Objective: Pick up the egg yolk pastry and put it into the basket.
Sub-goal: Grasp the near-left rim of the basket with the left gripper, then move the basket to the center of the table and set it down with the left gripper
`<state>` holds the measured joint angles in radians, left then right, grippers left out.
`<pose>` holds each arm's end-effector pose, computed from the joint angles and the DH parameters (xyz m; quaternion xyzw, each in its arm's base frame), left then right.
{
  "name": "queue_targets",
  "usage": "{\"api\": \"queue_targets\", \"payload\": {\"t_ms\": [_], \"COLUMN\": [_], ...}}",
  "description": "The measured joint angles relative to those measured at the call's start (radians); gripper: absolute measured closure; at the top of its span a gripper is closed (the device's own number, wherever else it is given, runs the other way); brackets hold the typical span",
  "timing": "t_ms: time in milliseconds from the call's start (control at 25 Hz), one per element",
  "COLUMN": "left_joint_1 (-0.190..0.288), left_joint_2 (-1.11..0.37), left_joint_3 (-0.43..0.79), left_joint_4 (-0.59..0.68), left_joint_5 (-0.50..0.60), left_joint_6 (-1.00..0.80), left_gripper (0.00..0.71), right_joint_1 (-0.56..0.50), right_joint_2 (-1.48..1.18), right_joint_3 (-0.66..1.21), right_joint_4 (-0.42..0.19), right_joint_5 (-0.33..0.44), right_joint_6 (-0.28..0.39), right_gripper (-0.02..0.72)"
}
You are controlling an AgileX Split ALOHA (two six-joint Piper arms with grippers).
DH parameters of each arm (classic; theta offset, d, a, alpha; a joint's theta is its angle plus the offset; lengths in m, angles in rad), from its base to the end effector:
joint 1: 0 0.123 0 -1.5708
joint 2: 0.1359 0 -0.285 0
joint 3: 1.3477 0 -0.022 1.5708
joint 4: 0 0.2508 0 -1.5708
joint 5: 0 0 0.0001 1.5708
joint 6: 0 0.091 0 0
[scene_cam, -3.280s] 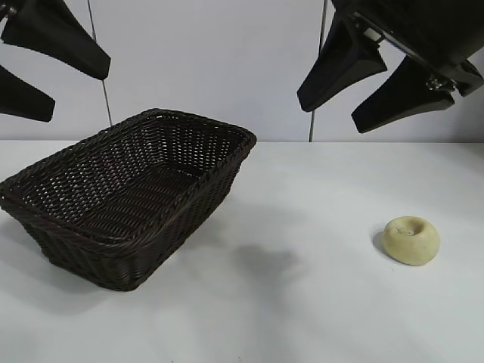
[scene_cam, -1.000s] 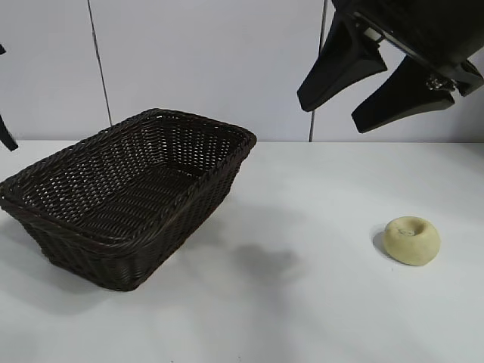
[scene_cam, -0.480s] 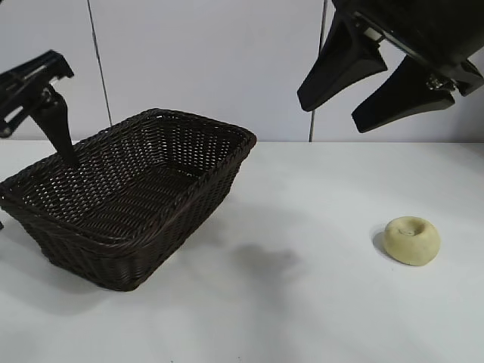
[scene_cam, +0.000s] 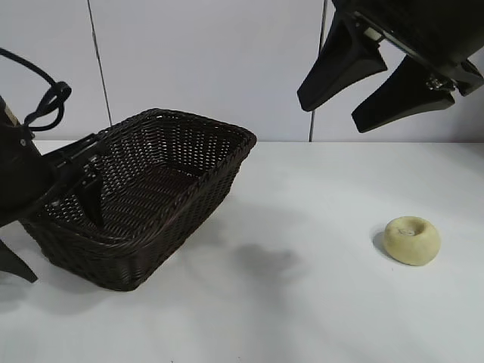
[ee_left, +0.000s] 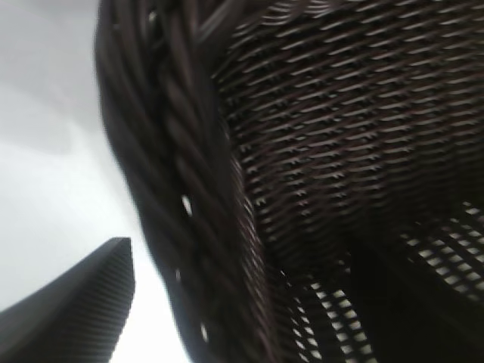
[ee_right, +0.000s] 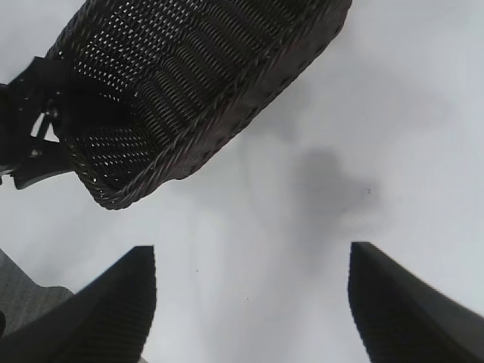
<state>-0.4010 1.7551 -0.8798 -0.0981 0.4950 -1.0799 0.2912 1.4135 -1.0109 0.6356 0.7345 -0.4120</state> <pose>0.2819 -0.1241 0.1441 -0.3662 0.9190 -0.1182 0.0860 0.2655 0.1174 0.2834 -0.1564 0.9203 0.2468 0.2600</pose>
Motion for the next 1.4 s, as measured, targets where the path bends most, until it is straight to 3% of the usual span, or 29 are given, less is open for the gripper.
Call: {"api": "queue_targets", "payload": {"t_ms": [80, 280, 440, 640, 840, 1120, 1400], "left_joint_1": [0.000, 0.000, 0.001, 0.011, 0.079, 0.176, 0.185], "left_joint_2": [0.005, 0.005, 0.005, -0.007, -0.085, -0.138, -0.103], "left_joint_3": [0.000, 0.000, -0.005, -0.005, -0.005, -0.070, -0.203], "left_joint_4": [0.000, 0.000, -0.003, -0.013, -0.033, -0.125, -0.236], "left_joint_5": [-0.003, -0.008, -0.019, 0.000, 0.058, 0.186, 0.286], "left_joint_6": [-0.003, -0.006, -0.047, -0.039, 0.048, 0.381, 0.784], "left_gripper": [0.184, 0.457, 0.603, 0.609, 0.610, 0.611, 0.611], "right_joint_1": [0.000, 0.000, 0.000, 0.000, 0.000, 0.000, 0.000], "right_joint_2": [0.000, 0.000, 0.000, 0.000, 0.000, 0.000, 0.000], "right_joint_3": [0.000, 0.000, 0.000, 0.000, 0.000, 0.000, 0.000], "right_joint_4": [0.000, 0.000, 0.000, 0.000, 0.000, 0.000, 0.000], "right_joint_5": [0.000, 0.000, 0.000, 0.000, 0.000, 0.000, 0.003], "right_joint_6": [0.000, 0.000, 0.000, 0.000, 0.000, 0.000, 0.000], "right_gripper": [0.188, 0.188, 0.188, 0.188, 0.188, 0.188, 0.188]}}
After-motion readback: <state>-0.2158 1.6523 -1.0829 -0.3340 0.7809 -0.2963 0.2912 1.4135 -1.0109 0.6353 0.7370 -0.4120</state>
